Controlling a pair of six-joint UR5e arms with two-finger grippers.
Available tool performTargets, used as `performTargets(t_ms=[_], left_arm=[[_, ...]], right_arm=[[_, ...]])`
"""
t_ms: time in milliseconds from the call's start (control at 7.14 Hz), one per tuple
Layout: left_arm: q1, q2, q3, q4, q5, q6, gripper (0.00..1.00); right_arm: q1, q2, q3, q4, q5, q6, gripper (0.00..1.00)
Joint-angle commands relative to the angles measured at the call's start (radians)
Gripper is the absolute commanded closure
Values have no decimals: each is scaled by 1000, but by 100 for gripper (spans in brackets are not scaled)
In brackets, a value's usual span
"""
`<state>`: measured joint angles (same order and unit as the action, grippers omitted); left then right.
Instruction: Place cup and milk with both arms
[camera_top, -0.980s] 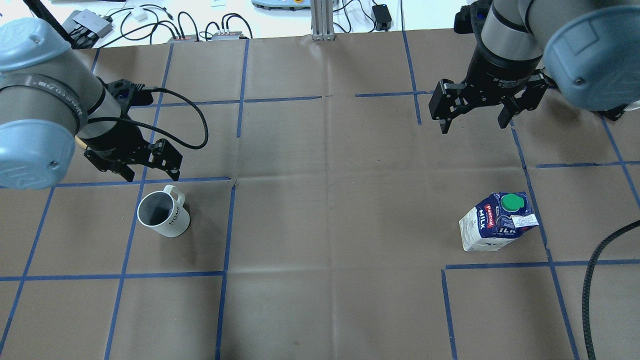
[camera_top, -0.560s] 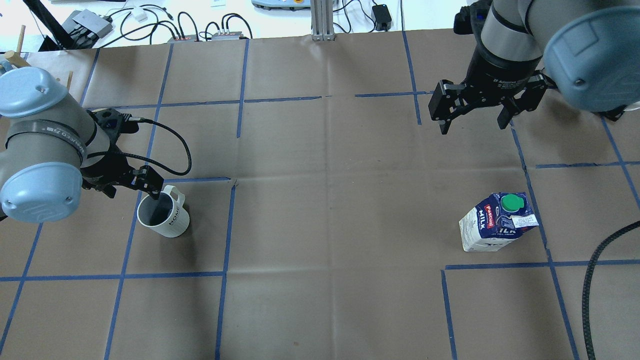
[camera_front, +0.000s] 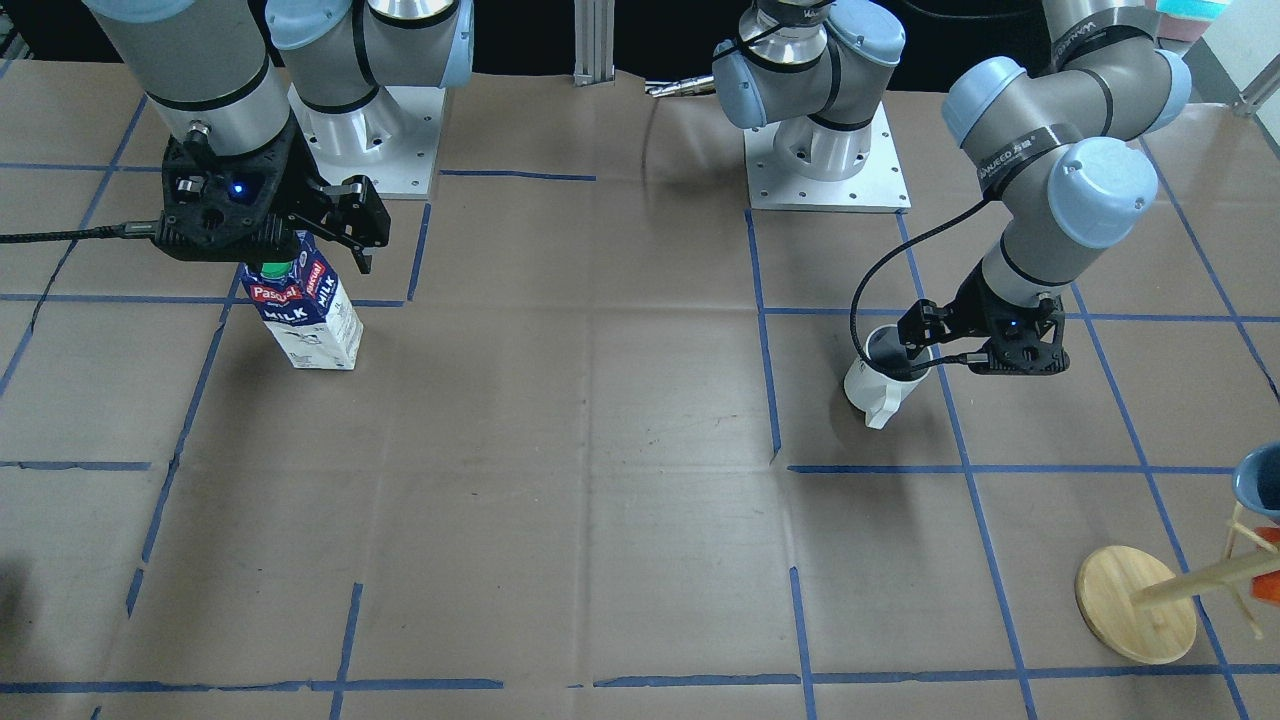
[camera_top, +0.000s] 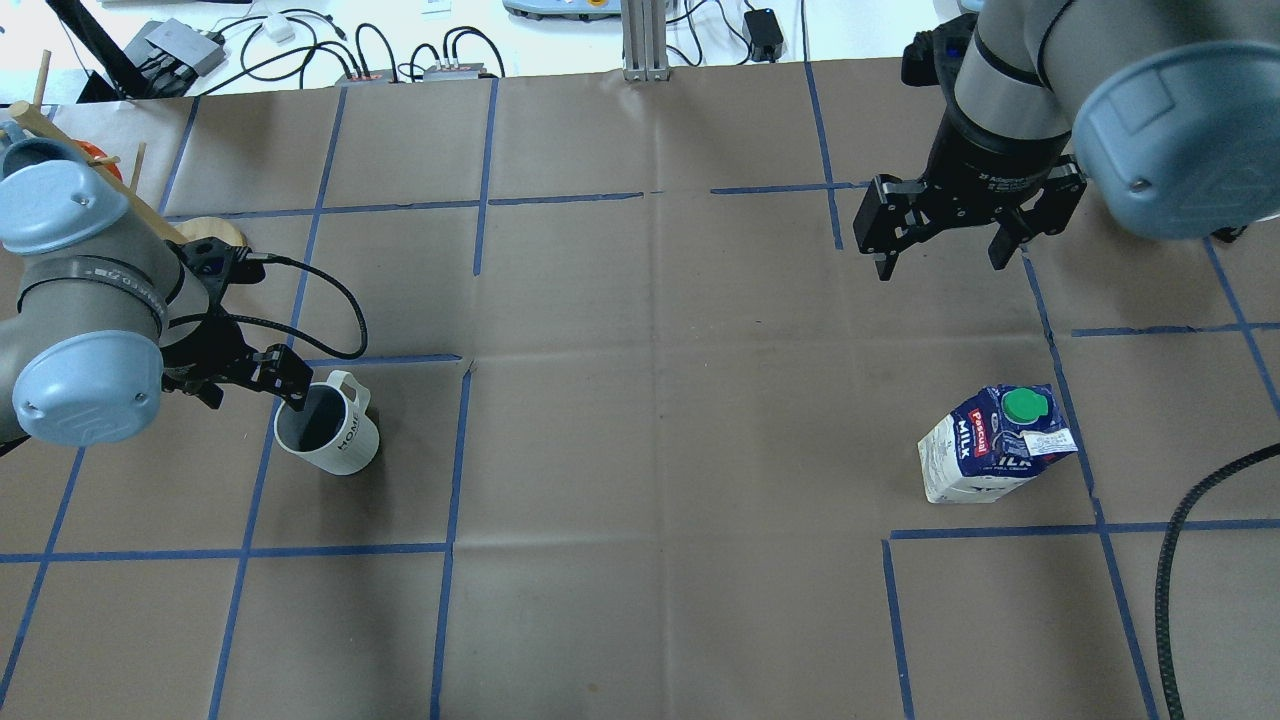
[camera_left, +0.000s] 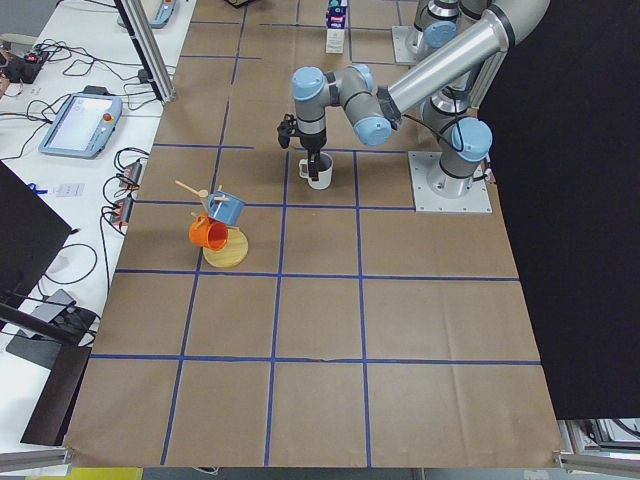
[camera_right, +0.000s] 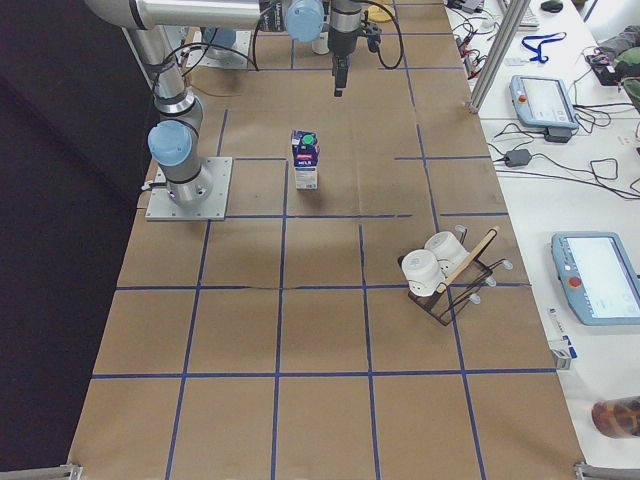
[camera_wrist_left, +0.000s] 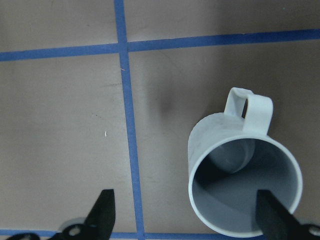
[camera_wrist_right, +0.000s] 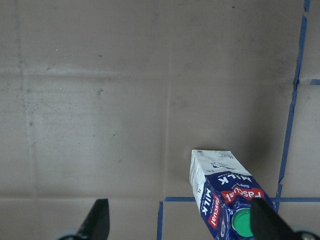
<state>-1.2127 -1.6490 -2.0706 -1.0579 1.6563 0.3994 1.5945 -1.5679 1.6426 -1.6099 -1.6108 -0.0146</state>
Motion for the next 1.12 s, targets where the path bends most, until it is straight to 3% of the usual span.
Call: performTargets(t_ms=[0,420,560,700,840,980], left_arm=[[1,-31,1,12,-3,2,4],[1,-61,-3,12,-9,-1,7],[2,-75,-3,12,-9,-4,13],[1,-80,-3,12,-9,-4,24],[1,-81,-3,12,-10,-4,43],[1,-81,-5,10,-9,-5,77]], right_arm=[[-1,-4,6,-24,2,-1,0],[-1,-4,5,-24,5,1,0],[-1,-4,5,-24,5,1,0],[-1,-7,5,-24,5,1,0],[-1,-8,5,-24,5,1,0],[-1,-4,5,-24,3,1,0]])
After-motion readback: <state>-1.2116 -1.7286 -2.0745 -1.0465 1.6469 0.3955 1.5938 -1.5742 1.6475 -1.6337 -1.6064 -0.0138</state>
